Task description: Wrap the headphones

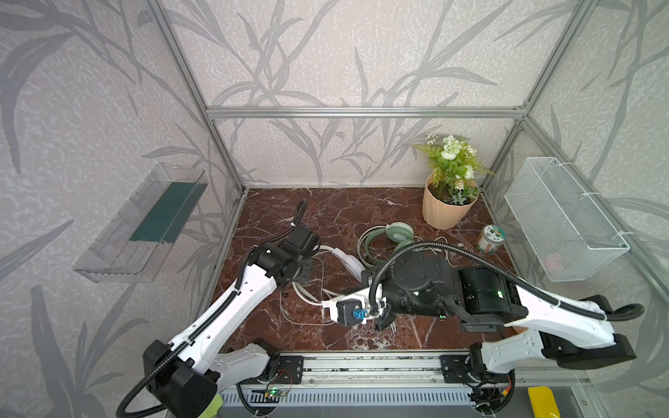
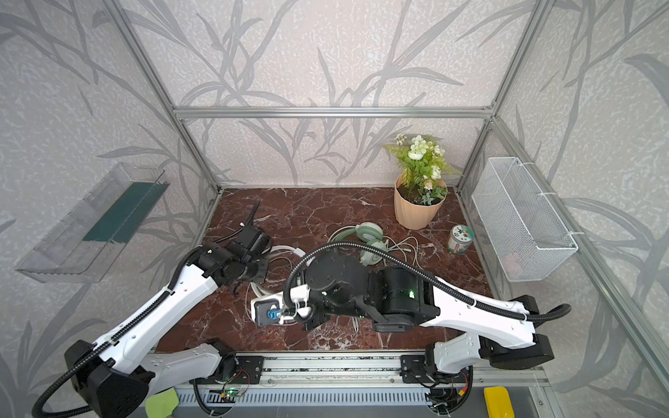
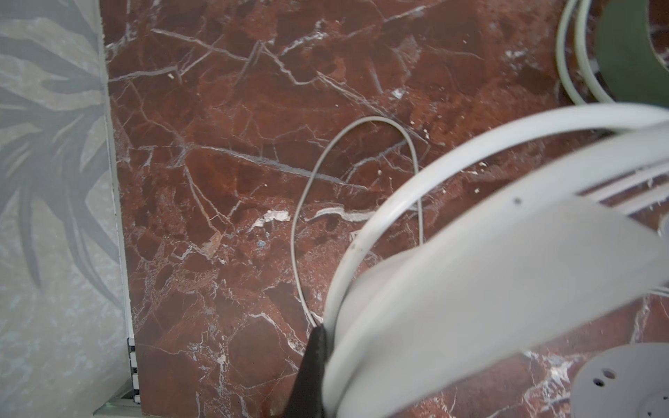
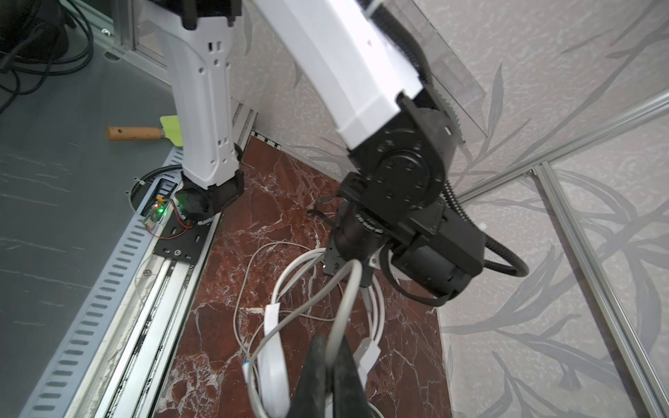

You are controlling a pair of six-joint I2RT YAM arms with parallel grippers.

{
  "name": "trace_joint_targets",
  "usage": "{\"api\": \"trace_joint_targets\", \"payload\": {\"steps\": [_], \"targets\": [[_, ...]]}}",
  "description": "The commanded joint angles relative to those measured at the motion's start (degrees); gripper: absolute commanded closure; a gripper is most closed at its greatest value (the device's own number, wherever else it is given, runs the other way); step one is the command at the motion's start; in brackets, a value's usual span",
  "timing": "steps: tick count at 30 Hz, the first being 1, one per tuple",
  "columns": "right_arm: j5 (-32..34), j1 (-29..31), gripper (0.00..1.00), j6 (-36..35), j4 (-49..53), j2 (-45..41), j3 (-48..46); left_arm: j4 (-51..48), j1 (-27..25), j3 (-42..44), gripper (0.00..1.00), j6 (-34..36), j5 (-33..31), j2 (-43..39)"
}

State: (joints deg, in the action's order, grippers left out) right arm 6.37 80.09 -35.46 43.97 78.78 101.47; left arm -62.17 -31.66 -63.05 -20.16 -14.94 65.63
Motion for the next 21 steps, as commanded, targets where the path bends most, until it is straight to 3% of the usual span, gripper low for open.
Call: {"api": "trace_joint_targets", "payload": {"steps": [1, 12, 21], "targets": [[-6.3, -5.6, 1.00, -0.6, -0.1, 1.6, 3.3, -1.4, -3.2, -0.5, 1.00, -0.7, -1.3, -2.9], [-15.2, -19.9, 1.00, 0.7, -1.2, 6.1, 7.6, -3.1, -14.4, -2.5, 1.00, 1.1, -1.8, -6.9], [-18.2, -27.6, 1.00, 2.7, -6.5, 6.2, 3.8, -7.8, -15.6, -4.0, 1.00, 1.9, -0.9, -11.2]]}}
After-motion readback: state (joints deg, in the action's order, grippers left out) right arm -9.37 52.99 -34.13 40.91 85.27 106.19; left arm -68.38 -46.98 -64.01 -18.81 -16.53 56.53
